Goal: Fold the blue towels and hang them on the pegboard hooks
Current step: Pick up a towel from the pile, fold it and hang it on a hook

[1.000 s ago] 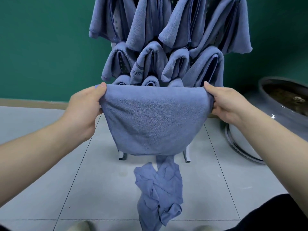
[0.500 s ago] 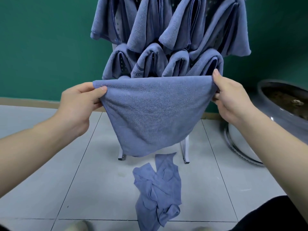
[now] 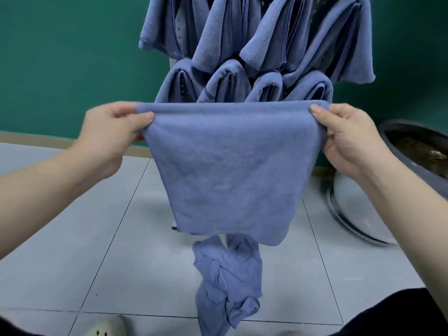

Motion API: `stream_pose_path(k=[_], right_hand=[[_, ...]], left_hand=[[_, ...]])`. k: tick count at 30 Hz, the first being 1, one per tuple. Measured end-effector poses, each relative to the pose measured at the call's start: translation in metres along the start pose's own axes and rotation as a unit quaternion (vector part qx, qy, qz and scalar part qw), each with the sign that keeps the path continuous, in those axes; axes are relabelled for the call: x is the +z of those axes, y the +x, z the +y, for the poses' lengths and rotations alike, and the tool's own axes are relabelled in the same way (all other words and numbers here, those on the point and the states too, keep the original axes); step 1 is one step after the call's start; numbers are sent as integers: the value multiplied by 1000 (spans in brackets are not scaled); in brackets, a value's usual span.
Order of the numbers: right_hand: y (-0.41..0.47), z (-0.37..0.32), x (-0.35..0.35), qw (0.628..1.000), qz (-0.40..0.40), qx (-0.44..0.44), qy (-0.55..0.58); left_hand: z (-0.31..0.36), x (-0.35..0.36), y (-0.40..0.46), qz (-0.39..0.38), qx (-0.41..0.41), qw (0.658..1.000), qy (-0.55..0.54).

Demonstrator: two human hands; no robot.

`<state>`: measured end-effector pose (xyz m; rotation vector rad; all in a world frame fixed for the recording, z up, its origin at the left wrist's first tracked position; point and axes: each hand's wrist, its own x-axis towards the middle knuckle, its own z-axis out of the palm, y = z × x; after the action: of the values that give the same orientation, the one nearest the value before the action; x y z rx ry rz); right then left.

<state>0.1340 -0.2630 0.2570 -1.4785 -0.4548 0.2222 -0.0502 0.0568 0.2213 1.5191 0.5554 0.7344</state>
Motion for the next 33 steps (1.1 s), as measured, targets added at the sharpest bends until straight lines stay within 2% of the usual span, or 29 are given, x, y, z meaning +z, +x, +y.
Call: stream_pose_path(k=[2,6,9,13,16,22,26,33], right_hand=[[2,9,-1,996,-13,92,14],[2,36,-2,959,-34,280,1],[0,47,4,946,-13,322,-10],[-6,53,23,940,7,339,-28],[-14,51,43,945,13,328,-6],[-32,47,75,962,40,267,42],[-43,47,92,980,31,197,-2],[-68,56,121,990,-58,45,-120]], left_hand=[[-9,-3,3,-46,-61,997,19],[-23,-12,6,-78,-162,983,47],[-26,-12,7,-53,-192,978,64],[-21,4,-1,33,-165,984,50],[-13,19,-11,40,-133,989,42],[-2,44,-37,-11,-94,994,47],[-2,54,-51,-52,-74,994,60],[-4,69,-77,-97,-34,992,77]])
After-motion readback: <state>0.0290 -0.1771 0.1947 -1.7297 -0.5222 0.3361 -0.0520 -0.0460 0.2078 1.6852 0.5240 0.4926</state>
